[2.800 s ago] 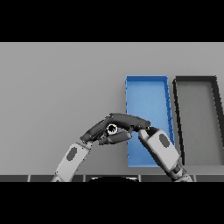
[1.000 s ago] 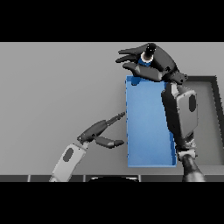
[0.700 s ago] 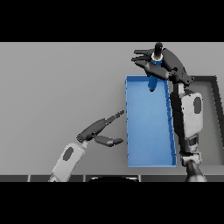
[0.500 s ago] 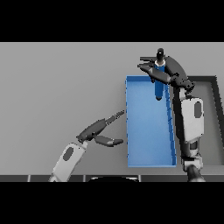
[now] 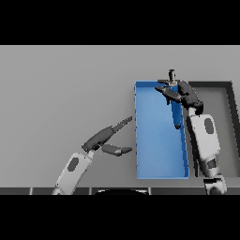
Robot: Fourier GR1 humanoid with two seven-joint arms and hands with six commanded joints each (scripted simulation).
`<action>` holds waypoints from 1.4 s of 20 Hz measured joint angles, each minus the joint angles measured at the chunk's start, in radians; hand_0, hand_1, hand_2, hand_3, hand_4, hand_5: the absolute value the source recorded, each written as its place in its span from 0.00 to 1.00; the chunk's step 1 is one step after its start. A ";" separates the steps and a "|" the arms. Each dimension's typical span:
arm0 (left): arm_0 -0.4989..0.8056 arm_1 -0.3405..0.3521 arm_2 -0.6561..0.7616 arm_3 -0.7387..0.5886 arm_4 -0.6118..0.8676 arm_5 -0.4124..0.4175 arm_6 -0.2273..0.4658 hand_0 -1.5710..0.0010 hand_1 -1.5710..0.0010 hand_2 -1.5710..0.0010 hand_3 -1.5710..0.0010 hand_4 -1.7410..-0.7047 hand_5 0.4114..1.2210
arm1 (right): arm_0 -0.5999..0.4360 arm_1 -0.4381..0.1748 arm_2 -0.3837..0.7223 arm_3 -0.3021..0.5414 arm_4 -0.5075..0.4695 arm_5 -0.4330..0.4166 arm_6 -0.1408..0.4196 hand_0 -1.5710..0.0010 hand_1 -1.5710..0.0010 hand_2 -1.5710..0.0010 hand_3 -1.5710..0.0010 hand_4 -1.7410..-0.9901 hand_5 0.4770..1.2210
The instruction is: Pick up the blue pipe and place it into the blue bin.
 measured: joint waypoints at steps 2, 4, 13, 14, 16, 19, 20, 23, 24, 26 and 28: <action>-0.001 0.006 0.002 -0.012 0.004 -0.002 -0.005 1.00 1.00 1.00 1.00 0.79 0.09 | 0.025 -0.058 0.096 0.031 -0.095 -0.069 0.000 0.00 0.00 0.00 0.59 0.13 1.00; 0.008 0.002 -0.007 -0.009 -0.007 0.003 -0.005 1.00 1.00 1.00 1.00 0.79 0.10 | -0.005 -0.118 0.215 0.078 -0.204 -0.152 0.001 0.00 0.00 0.00 0.74 0.09 0.93; 0.012 0.005 -0.004 -0.007 0.000 -0.002 -0.021 1.00 1.00 1.00 1.00 0.79 0.10 | -0.143 -0.385 0.662 0.056 -0.487 -0.287 0.001 0.82 0.83 0.84 0.95 0.65 0.65; 0.012 0.001 -0.007 -0.004 -0.006 0.003 -0.022 1.00 1.00 1.00 1.00 0.79 0.10 | -0.153 -0.406 0.704 0.039 -0.450 -0.266 0.001 0.86 0.86 0.87 0.96 0.68 0.59; 0.006 0.003 -0.002 -0.005 -0.002 0.002 -0.014 1.00 1.00 1.00 1.00 0.79 0.11 | -0.182 -0.414 0.742 0.048 -0.435 -0.231 0.001 0.91 0.91 0.92 0.98 0.71 0.48; 0.015 0.000 -0.011 -0.011 -0.005 0.003 -0.018 1.00 1.00 1.00 1.00 0.78 0.10 | -0.202 -0.438 0.793 0.048 -0.438 -0.188 0.001 0.95 0.96 0.96 0.99 0.77 0.40; 0.014 0.000 -0.009 -0.011 -0.003 0.003 -0.015 1.00 1.00 1.00 1.00 0.78 0.10 | -0.204 -0.440 0.799 0.050 -0.436 -0.185 0.001 0.96 0.96 0.97 0.99 0.80 0.38; 0.012 -0.007 -0.011 -0.010 -0.007 0.009 -0.005 1.00 1.00 1.00 1.00 0.78 0.11 | -0.205 -0.442 0.816 0.048 -0.430 -0.171 0.001 0.98 0.98 0.98 0.99 0.86 0.33; 0.015 0.001 -0.007 -0.007 -0.003 0.003 -0.009 1.00 1.00 1.00 1.00 0.78 0.10 | -0.205 -0.442 0.820 0.048 -0.421 -0.166 -0.009 0.98 0.99 0.99 1.00 0.86 0.32; 0.011 -0.001 -0.008 -0.017 0.003 0.000 -0.008 1.00 1.00 1.00 1.00 0.78 0.10 | -0.217 -0.442 0.831 0.058 -0.401 -0.142 -0.021 0.99 0.99 0.99 1.00 0.87 0.32; 0.024 -0.004 -0.018 -0.031 -0.006 0.008 -0.003 1.00 1.00 1.00 1.00 0.78 0.11 | -0.221 -0.447 0.834 0.057 -0.400 -0.122 -0.023 0.99 0.99 0.99 1.00 0.87 0.32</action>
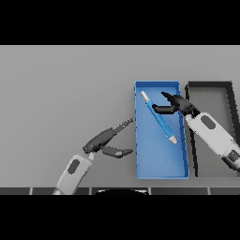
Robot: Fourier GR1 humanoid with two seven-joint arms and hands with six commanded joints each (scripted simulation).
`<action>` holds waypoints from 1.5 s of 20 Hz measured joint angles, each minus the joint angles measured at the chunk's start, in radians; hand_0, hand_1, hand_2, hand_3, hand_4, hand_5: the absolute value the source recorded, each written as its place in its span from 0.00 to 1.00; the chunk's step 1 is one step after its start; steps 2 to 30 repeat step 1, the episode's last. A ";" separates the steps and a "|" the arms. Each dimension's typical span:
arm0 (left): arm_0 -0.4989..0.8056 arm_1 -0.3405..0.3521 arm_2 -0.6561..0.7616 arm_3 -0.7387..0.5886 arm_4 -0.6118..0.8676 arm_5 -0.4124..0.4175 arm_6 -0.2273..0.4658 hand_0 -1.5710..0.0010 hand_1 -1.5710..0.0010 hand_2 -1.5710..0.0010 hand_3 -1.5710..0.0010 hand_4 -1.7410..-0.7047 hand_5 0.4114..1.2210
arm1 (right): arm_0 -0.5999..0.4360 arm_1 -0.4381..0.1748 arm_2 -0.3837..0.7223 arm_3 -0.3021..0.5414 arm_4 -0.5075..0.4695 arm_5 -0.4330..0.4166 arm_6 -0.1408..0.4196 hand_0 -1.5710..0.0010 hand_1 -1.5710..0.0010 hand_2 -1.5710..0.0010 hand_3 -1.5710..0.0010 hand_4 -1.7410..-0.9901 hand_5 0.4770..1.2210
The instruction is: Pick up the blue pipe and place it into the blue bin.
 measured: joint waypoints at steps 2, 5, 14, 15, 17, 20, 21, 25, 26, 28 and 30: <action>0.007 -0.002 -0.004 -0.005 -0.004 0.005 0.009 1.00 1.00 1.00 1.00 0.78 0.10 | 0.002 -0.003 -0.001 -0.003 0.000 -0.001 -0.003 0.99 0.99 0.99 1.00 0.87 0.32; 0.007 -0.002 -0.004 -0.005 -0.004 0.005 0.009 1.00 1.00 1.00 1.00 0.78 0.10 | 0.002 -0.003 -0.001 -0.003 0.000 -0.001 -0.003 0.99 0.99 0.99 1.00 0.87 0.32; 0.007 -0.002 -0.004 -0.005 -0.004 0.005 0.009 1.00 1.00 1.00 1.00 0.78 0.10 | 0.002 -0.003 -0.001 -0.003 0.000 -0.001 -0.003 0.99 0.99 0.99 1.00 0.87 0.32; 0.007 -0.002 -0.004 -0.005 -0.004 0.005 0.009 1.00 1.00 1.00 1.00 0.78 0.10 | 0.002 -0.003 -0.001 -0.003 0.000 -0.001 -0.003 0.99 0.99 0.99 1.00 0.87 0.32; 0.007 -0.002 -0.004 -0.005 -0.004 0.005 0.009 1.00 1.00 1.00 1.00 0.78 0.10 | 0.002 -0.003 -0.001 -0.003 0.000 -0.001 -0.003 0.99 0.99 0.99 1.00 0.87 0.32; 0.007 -0.002 -0.004 -0.005 -0.004 0.005 0.009 1.00 1.00 1.00 1.00 0.78 0.10 | 0.002 -0.003 -0.001 -0.003 0.000 -0.001 -0.003 0.99 0.99 0.99 1.00 0.87 0.32; 0.007 -0.002 -0.004 -0.005 -0.004 0.005 0.009 1.00 1.00 1.00 1.00 0.78 0.10 | 0.002 -0.003 -0.001 -0.003 0.000 -0.001 -0.003 0.99 0.99 0.99 1.00 0.87 0.32; 0.007 -0.002 -0.004 -0.005 -0.004 0.005 0.009 1.00 1.00 1.00 1.00 0.78 0.10 | 0.002 -0.003 -0.001 -0.003 0.000 -0.001 -0.003 0.99 0.99 0.99 1.00 0.87 0.32; 0.007 -0.002 -0.004 -0.005 -0.004 0.005 0.009 1.00 1.00 1.00 1.00 0.78 0.10 | 0.002 -0.003 -0.001 -0.003 0.000 -0.001 -0.003 0.99 0.99 0.99 1.00 0.87 0.32; 0.007 -0.002 -0.004 -0.005 -0.004 0.005 0.009 1.00 1.00 1.00 1.00 0.78 0.10 | 0.002 -0.003 -0.001 -0.003 0.000 -0.001 -0.003 0.99 0.99 0.99 1.00 0.87 0.32; 0.007 -0.002 -0.004 -0.005 -0.004 0.005 0.009 1.00 1.00 1.00 1.00 0.78 0.10 | 0.002 -0.003 -0.001 -0.003 0.000 -0.001 -0.003 0.99 0.99 0.99 1.00 0.87 0.32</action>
